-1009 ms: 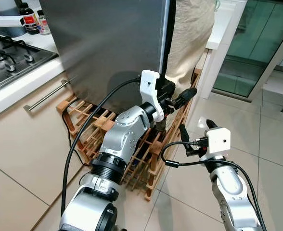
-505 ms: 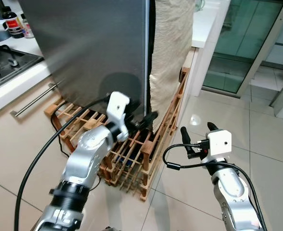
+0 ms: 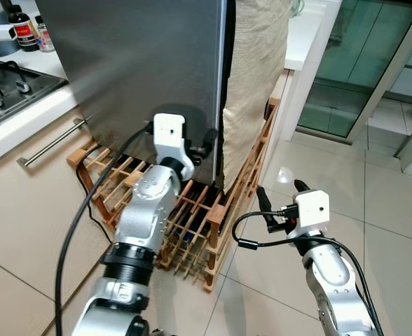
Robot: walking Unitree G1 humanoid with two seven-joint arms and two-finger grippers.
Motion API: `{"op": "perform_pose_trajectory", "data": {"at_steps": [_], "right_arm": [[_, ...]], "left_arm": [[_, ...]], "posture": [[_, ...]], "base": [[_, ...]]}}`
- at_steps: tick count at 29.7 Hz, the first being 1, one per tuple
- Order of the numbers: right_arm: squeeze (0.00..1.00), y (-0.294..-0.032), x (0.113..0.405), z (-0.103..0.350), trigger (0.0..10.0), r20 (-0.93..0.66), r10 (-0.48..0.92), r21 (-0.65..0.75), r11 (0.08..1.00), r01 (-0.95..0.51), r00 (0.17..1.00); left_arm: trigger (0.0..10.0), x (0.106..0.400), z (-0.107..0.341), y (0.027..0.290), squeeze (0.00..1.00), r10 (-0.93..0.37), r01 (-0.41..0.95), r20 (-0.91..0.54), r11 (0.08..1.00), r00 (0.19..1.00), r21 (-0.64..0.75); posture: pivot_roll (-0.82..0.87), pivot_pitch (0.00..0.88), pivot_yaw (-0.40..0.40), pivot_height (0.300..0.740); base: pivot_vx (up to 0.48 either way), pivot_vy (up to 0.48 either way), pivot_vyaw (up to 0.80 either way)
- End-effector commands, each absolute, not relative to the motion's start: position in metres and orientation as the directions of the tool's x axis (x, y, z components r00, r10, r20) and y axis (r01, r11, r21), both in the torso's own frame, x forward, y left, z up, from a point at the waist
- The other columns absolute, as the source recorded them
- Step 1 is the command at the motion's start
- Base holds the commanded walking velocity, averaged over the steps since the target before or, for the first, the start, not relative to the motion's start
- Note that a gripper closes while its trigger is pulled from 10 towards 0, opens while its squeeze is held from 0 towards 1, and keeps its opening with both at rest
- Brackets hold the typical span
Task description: Restocking fridge
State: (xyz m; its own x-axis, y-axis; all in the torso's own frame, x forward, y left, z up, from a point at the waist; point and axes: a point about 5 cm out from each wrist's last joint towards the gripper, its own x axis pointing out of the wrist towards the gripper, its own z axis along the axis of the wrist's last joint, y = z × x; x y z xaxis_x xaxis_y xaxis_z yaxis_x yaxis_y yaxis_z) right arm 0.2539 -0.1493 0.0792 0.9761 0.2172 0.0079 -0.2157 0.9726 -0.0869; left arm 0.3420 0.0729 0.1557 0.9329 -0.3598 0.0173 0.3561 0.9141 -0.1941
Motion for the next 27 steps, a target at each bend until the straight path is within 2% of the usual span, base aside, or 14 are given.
{"op": "perform_pose_trajectory", "data": {"at_steps": [1, 17, 27], "right_arm": [[0.24, -0.149, 0.255, 0.082, 10.0, 0.030, 0.207, -0.081, 0.976, -0.204, 0.978], [0.25, -0.154, 0.254, 0.079, 10.0, 0.016, 0.201, -0.083, 0.976, -0.199, 0.979], [0.25, -0.155, 0.257, 0.072, 10.0, 0.002, 0.203, -0.082, 0.976, -0.202, 0.979]], "left_arm": [[10.0, 0.346, 0.170, 0.069, 0.00, -0.365, 0.369, 0.061, 0.908, 0.929, -0.199], [10.0, 0.346, 0.213, 0.051, 0.00, -0.428, 0.460, 0.176, 0.857, 0.887, -0.233], [10.0, 0.347, 0.213, 0.040, 0.00, -0.454, 0.480, 0.160, 0.845, 0.877, -0.236]], "posture": [[-0.17, 0.000, 0.027, 0.740], [-0.17, 0.000, 0.023, 0.740], [-0.18, 0.000, 0.024, 0.740]], "base": [[0.000, 0.000, 0.00], [0.000, 0.000, 0.00], [0.000, 0.000, 0.00]]}}
